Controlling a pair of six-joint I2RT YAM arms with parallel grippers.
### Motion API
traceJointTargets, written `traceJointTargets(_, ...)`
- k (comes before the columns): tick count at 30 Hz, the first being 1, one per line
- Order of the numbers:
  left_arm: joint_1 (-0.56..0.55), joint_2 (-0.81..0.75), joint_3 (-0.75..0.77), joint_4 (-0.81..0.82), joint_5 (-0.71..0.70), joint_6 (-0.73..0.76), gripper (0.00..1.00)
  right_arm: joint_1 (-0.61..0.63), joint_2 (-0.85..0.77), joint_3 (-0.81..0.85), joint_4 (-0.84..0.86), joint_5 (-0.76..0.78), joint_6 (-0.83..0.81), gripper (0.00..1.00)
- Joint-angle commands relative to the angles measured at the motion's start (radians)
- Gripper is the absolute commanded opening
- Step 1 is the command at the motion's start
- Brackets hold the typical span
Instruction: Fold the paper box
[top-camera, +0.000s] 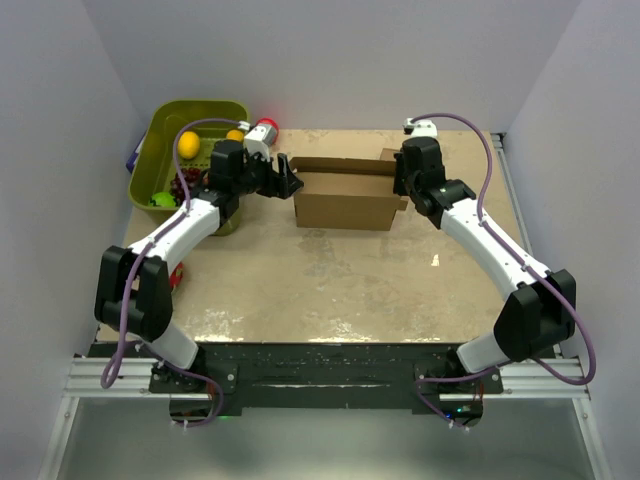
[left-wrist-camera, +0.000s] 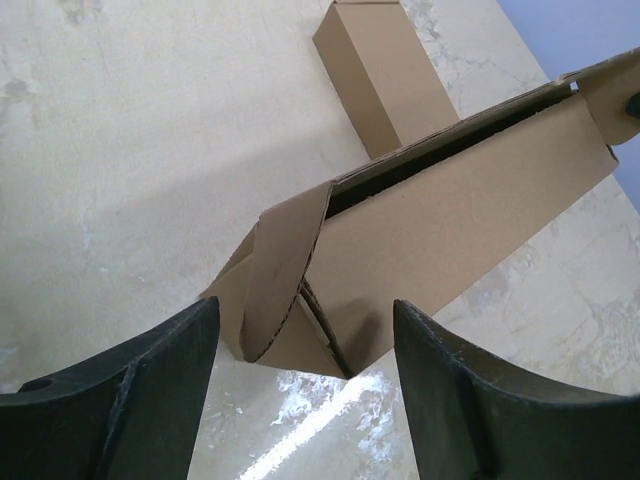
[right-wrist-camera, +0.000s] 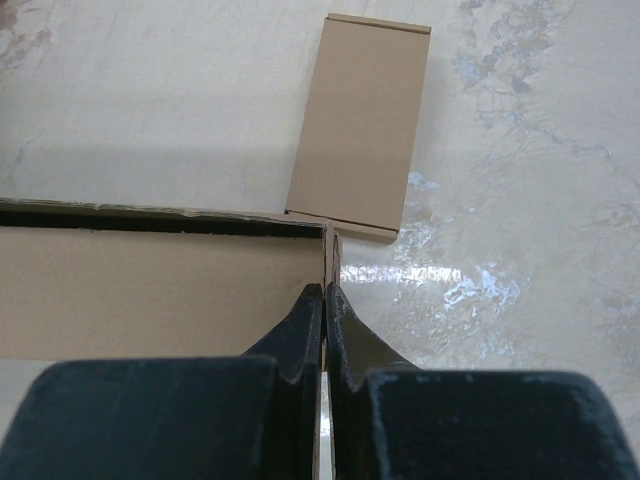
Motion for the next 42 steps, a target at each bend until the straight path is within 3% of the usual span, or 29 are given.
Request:
traceJointTargets(1,0.007,-0.105,0.032,-0.03,-0.09,0.086,0.76,0.011,-0.001,0.004,-0.08,-0.011,-0.004,0.0)
traceJointTargets(4,0.006,-0.139,0.027,-0.042,-0.141,0.109,0.73,0.011,0.001,0.004,-0.08,-0.01,-0.006,0.0)
traceJointTargets(8,0.004,-0.144,0.035,-0.053,-0.147,0.116,0.52,0.011,0.007,0.007,-0.08,-0.01,-0.004,0.0)
traceJointTargets(11,0.0,-0.139,0.038,-0.053,-0.149,0.114,0.43,0.011,0.007,0.007,-0.08,-0.011,-0.006,0.0)
traceJointTargets(18,-0.005,-0.127,0.047,-0.085,-0.141,0.111,0.36,0.011,0.007,0.012,-0.081,-0.008,-0.006,0.0)
traceJointTargets(33,-0.016,-0.086,0.047,-0.023,-0.098,0.091,0.34,0.011,0.018,0.019,-0.078,-0.022,-0.007,0.0)
traceJointTargets(42,-0.022,-0.067,0.055,0.005,-0.05,0.044,0.15,0.011,0.024,0.022,-0.084,-0.022,-0.007,0.0)
